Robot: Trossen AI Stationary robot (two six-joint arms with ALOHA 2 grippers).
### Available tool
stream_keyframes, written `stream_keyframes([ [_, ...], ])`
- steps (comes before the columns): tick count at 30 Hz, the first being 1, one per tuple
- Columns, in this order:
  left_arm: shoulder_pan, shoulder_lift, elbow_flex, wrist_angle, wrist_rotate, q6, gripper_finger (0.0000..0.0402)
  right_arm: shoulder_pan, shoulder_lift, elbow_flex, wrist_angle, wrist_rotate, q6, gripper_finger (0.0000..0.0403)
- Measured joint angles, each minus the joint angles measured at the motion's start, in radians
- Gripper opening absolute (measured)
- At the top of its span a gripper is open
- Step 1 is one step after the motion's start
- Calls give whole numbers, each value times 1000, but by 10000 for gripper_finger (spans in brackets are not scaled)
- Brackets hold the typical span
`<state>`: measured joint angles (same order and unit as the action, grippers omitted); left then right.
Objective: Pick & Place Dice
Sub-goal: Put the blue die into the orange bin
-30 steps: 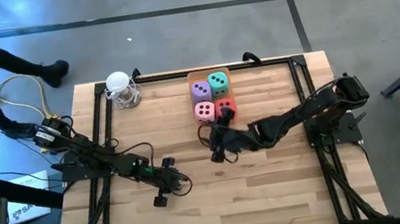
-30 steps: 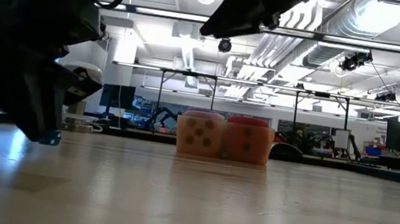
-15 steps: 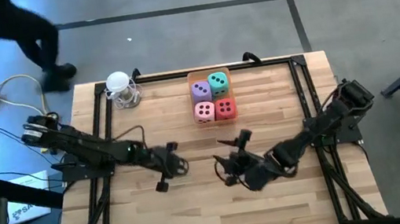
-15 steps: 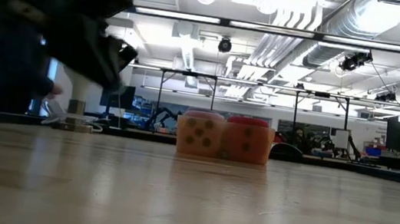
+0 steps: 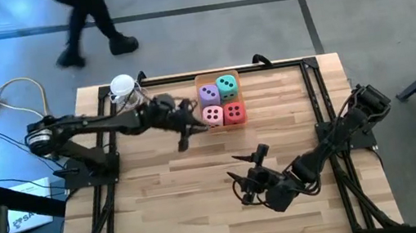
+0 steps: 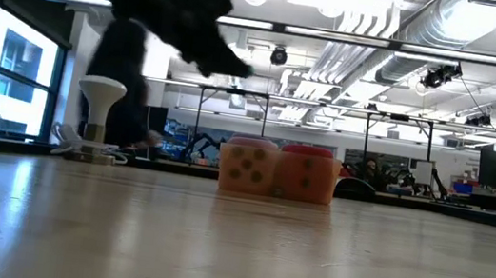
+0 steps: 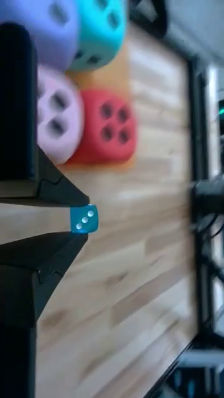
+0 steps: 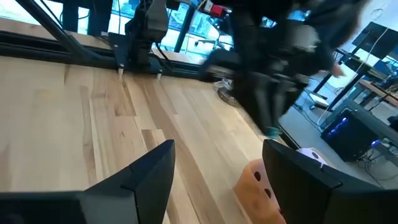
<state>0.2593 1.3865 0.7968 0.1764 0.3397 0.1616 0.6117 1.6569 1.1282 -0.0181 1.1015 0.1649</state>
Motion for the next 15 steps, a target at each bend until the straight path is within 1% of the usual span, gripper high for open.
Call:
stream_keyframes([
  [3, 27, 100, 71, 62, 5, 8, 53, 0, 0, 0, 0, 0, 26, 235],
  [8, 52, 278, 195, 68, 5, 90, 53, 0, 0, 0, 5, -3, 67, 235],
  [12, 82, 386, 256, 161, 6, 32, 53, 9, 0, 0, 8, -3, 75, 235],
  [15, 103, 442, 281, 241, 4, 25, 54, 16, 0, 0, 8, -4, 71, 235],
])
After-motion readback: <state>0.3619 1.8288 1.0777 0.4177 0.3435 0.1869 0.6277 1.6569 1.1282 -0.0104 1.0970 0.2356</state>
